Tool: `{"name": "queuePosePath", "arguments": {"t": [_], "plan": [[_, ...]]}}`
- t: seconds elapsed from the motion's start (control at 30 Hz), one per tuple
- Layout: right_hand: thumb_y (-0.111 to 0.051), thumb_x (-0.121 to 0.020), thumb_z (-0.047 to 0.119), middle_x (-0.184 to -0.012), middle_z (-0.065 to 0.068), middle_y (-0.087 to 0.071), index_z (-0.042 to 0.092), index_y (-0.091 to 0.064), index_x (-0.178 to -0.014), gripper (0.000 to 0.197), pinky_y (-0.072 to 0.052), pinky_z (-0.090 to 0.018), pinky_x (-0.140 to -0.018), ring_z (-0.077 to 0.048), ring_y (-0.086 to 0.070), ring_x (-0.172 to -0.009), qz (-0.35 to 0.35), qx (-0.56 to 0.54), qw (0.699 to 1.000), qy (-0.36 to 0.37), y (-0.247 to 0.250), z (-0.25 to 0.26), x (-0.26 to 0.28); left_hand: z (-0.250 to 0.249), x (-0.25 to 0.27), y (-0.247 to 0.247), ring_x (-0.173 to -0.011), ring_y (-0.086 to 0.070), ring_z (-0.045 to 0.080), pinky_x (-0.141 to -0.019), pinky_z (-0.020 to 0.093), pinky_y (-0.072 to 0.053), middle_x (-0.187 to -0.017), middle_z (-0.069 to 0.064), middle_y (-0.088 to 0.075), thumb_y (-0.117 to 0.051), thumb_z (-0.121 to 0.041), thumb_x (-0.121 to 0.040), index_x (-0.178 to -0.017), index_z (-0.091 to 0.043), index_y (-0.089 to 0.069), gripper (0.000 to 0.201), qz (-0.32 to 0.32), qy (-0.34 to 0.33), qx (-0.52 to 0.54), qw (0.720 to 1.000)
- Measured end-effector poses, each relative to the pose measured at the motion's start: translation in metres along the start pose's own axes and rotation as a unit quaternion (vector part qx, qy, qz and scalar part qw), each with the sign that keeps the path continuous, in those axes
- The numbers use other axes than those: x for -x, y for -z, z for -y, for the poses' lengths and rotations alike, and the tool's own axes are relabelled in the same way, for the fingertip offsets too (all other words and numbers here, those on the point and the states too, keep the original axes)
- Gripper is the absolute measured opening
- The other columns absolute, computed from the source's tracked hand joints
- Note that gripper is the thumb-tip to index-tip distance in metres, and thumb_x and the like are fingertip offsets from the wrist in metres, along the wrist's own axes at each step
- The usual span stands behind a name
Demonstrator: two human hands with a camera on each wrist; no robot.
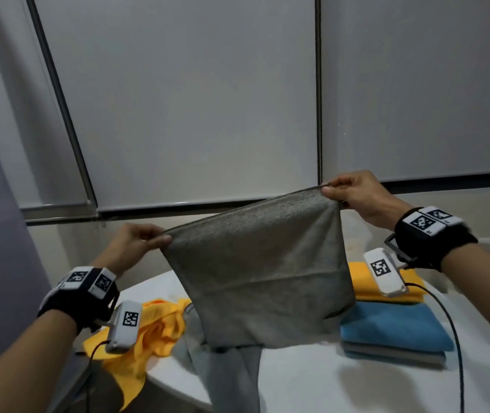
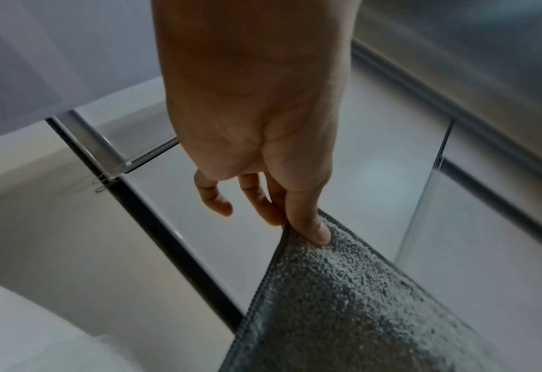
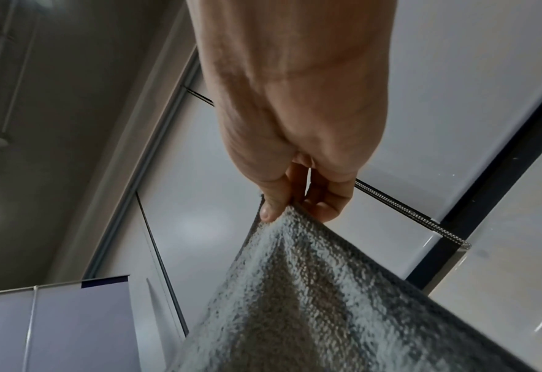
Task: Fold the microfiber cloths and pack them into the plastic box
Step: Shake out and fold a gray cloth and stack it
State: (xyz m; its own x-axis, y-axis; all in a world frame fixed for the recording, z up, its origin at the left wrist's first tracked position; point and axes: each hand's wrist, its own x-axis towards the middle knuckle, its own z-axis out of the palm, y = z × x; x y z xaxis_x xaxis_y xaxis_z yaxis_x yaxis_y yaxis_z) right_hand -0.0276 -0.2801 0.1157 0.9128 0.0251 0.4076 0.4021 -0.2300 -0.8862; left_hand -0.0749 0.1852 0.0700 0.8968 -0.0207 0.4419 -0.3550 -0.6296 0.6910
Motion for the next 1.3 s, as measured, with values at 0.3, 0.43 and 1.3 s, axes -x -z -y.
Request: {"name": "queuePosePath", "arguments": {"t": [0.3,0.43,1.3], "plan": [[-0.076,-0.085,0.016,-0.082,-0.011,-0.069,0.001,-0.073,-0.089,0.015,-0.056,-0.038,-0.077,-0.022,-0.065,-0.079,-0.014,-0.038,0.999,0.016,0.012,0.028,0.009,-0.036,0.008,0.036,-0.083,-0.061,0.016,-0.083,0.031,-0.049,-0.096,0.012,-0.068,-0.07,-0.027,-0.086,-0.107,-0.001,-0.071,0.033,-0.092,-0.002,0.253,0.963],[-0.073,-0.088,0.013,-0.081,-0.013,-0.065,-0.004,-0.069,-0.092,0.018,-0.055,-0.029,-0.065,-0.019,-0.061,-0.07,-0.02,-0.026,0.999,-0.004,0.003,0.01,0.01,-0.015,0.007,0.015,-0.078,-0.06,0.009,-0.079,0.029,-0.046,-0.091,0.005,-0.067,-0.065,-0.013,-0.094,-0.104,-0.008,-0.07,0.012,-0.099,0.043,0.252,0.962],[-0.062,-0.097,0.012,-0.081,-0.02,-0.058,-0.004,-0.065,-0.104,0.017,-0.04,-0.032,-0.058,-0.028,-0.051,-0.073,0.207,0.006,0.945,-0.255,-0.018,-0.155,0.149,0.085,0.152,-0.066,-0.062,-0.051,0.022,-0.053,0.03,-0.048,-0.073,0.017,-0.051,-0.063,-0.011,-0.094,-0.108,0.007,-0.054,0.023,0.204,0.247,0.312,0.895]]}}
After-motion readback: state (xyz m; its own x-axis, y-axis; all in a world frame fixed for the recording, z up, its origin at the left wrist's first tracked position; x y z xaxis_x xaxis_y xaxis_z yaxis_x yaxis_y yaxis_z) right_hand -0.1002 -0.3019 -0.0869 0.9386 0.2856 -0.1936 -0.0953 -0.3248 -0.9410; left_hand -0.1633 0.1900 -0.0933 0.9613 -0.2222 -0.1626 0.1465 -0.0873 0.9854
